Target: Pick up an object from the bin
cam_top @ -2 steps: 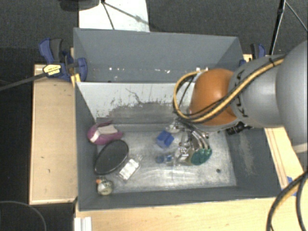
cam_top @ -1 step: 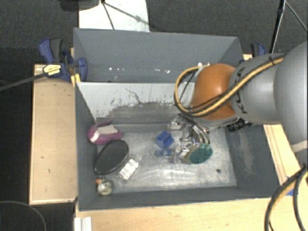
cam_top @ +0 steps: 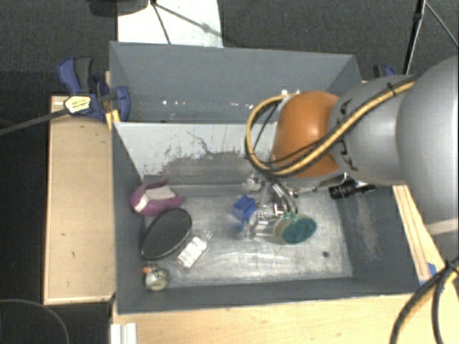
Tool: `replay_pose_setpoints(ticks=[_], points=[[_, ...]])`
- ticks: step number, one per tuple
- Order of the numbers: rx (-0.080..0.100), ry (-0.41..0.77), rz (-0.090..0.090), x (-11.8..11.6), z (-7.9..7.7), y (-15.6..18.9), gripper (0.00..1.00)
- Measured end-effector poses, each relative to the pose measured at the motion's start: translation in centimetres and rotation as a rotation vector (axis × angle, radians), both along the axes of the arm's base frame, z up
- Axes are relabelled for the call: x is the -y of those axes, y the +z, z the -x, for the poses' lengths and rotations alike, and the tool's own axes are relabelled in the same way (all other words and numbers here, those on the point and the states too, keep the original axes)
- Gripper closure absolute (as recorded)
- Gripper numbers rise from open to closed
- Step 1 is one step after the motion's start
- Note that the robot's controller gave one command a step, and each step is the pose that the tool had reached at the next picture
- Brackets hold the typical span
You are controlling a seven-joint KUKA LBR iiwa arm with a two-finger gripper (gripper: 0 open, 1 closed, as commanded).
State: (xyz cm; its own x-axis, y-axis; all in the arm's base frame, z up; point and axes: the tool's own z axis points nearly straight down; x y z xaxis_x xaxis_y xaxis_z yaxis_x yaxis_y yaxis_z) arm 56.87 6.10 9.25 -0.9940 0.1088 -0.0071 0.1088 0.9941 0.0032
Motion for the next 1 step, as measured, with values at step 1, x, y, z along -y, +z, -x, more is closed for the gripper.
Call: replay_pose_setpoints(ticks=[1], points=[[-0.003,-0.003,0.002,0.19,0.01,-0.01,1.00]])
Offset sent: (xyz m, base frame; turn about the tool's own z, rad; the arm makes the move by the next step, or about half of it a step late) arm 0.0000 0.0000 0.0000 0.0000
